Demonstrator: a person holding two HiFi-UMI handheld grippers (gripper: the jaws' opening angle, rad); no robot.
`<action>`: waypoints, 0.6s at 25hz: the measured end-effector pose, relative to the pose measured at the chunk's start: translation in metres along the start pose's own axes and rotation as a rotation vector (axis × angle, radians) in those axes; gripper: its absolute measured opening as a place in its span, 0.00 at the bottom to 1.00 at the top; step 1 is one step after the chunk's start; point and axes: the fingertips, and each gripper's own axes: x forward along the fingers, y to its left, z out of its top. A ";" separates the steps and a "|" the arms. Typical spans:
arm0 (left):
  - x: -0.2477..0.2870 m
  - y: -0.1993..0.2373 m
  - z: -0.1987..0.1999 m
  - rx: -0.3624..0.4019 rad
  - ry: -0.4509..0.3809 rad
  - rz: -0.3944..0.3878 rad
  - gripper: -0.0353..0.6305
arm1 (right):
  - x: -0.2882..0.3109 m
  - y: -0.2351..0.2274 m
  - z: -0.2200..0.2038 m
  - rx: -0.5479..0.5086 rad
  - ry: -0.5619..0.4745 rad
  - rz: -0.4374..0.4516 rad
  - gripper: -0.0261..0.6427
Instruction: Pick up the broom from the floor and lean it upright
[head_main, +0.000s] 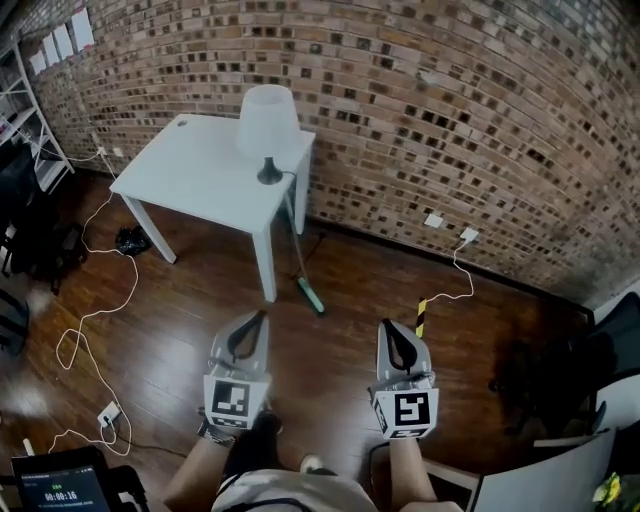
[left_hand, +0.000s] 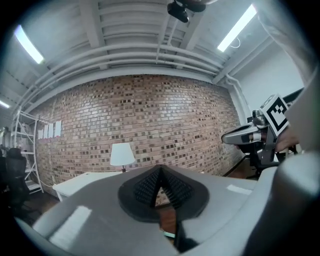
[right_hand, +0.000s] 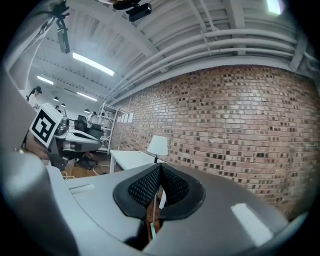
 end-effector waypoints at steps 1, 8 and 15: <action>-0.011 -0.015 0.000 0.001 0.004 0.004 0.05 | -0.016 -0.002 -0.003 0.004 0.001 0.004 0.06; -0.075 -0.093 0.016 0.008 0.022 -0.003 0.05 | -0.112 -0.007 -0.005 0.013 0.012 0.022 0.06; -0.119 -0.101 0.042 0.023 -0.012 -0.001 0.05 | -0.164 -0.001 0.010 0.025 -0.003 -0.012 0.06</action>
